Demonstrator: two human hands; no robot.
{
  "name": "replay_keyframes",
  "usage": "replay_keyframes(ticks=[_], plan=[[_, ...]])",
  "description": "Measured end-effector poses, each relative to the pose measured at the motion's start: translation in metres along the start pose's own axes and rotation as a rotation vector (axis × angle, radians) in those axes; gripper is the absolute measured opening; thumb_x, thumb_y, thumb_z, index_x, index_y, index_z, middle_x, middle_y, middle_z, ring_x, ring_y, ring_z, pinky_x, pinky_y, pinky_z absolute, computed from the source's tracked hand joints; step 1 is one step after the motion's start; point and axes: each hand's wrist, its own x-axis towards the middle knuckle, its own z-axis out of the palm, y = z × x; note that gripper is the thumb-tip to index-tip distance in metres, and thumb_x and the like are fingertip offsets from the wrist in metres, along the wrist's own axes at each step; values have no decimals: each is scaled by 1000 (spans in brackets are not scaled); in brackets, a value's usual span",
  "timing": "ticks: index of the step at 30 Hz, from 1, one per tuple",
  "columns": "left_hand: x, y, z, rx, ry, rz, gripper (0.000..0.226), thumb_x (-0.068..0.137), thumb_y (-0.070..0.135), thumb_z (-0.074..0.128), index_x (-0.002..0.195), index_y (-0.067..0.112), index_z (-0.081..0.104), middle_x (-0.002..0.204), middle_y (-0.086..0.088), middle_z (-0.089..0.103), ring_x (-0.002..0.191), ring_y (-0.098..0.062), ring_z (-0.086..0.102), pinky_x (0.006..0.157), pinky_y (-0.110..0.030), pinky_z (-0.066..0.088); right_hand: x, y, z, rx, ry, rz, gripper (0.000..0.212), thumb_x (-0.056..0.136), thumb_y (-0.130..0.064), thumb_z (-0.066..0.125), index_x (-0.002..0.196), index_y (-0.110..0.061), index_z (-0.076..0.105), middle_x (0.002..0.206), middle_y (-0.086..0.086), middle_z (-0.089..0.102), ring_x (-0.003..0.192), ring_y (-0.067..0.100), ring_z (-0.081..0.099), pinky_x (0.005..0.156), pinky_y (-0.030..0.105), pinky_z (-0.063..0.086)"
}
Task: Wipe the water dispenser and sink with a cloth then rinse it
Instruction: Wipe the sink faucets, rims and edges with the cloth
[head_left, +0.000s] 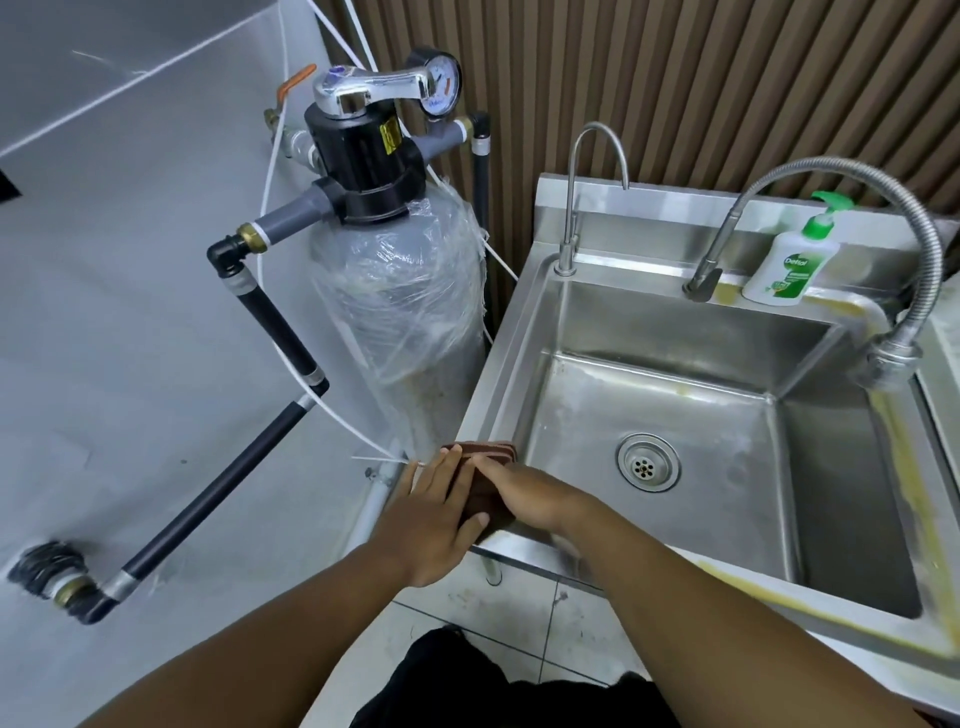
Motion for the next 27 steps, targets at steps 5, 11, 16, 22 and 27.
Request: replay_keyframes(ticks=[5, 11, 16, 22, 27], plan=[[-28, 6, 13, -21, 39, -3, 112, 75, 76, -31, 163, 14, 0, 170, -10, -4, 157, -26, -8, 125, -48, -13, -13, 6, 8, -329, 15, -50, 70, 100, -65, 27, 146, -15, 44, 132, 9, 61, 106, 21, 58, 90, 35, 45], [-46, 11, 17, 18, 117, -15, 92, 96, 71, -1, 159, 10, 26, 164, -11, 23, 155, -29, 7, 125, -54, -4, -17, 18, 14, -718, 90, -219, 49, 103, -45, 33, 136, -15, 52, 138, 10, 50, 121, 29, 50, 99, 41, 44], [-35, -2, 21, 64, 189, 83, 87, 99, 69, 6, 162, 11, 19, 170, -5, 12, 157, -23, -4, 123, -56, -6, -7, 17, 23, -805, 62, -211, 54, 103, -40, 31, 157, -37, 28, 159, 19, 25, 142, 40, 29, 114, 44, 31], [-13, -13, 12, 34, 37, 78, 129, 67, 101, 12, 162, 16, -8, 169, -1, -18, 152, -18, -28, 124, -55, -11, -4, 10, 48, -907, 110, -79, 81, 101, -62, 29, 161, -26, -10, 162, 29, -21, 152, 43, -17, 124, 48, -4], [-21, -3, 19, -26, 64, 70, 135, 67, 100, 32, 162, 12, -7, 169, -4, -20, 149, -20, -34, 123, -58, -10, -10, 21, 53, -949, 166, -144, 88, 98, -64, 37, 162, -23, -7, 164, 24, -23, 153, 36, -20, 124, 46, -8]])
